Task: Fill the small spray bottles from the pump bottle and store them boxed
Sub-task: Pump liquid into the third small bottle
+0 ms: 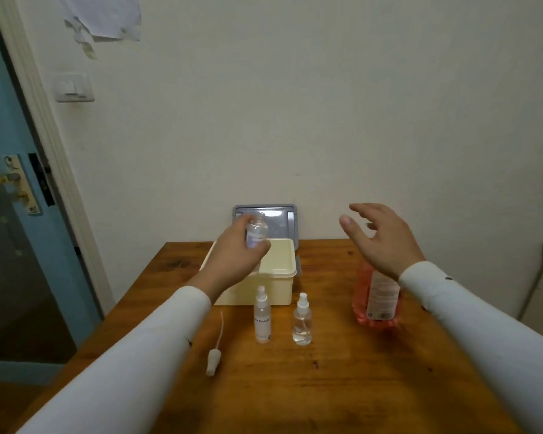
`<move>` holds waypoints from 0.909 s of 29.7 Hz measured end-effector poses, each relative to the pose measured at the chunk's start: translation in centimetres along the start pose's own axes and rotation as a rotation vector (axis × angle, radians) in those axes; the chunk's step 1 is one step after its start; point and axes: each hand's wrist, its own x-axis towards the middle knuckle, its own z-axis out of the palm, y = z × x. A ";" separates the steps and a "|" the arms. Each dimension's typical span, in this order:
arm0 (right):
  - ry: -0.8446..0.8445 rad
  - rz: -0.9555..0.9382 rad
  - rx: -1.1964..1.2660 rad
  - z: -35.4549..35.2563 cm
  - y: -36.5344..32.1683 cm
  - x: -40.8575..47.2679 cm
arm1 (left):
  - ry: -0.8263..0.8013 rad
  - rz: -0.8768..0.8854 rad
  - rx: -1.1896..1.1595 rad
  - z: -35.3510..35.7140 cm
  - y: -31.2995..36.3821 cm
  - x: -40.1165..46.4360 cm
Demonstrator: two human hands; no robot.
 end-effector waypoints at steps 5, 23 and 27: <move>0.150 0.032 -0.019 -2.5 2.0 2.3 | -0.144 0.143 0.006 4.4 4.5 2.5; -0.104 0.312 0.011 -2.0 6.6 7.2 | -0.332 0.223 0.118 13.8 8.5 6.5; -0.172 0.330 -0.014 -2.0 6.7 7.6 | -0.319 0.254 0.106 14.3 9.2 6.8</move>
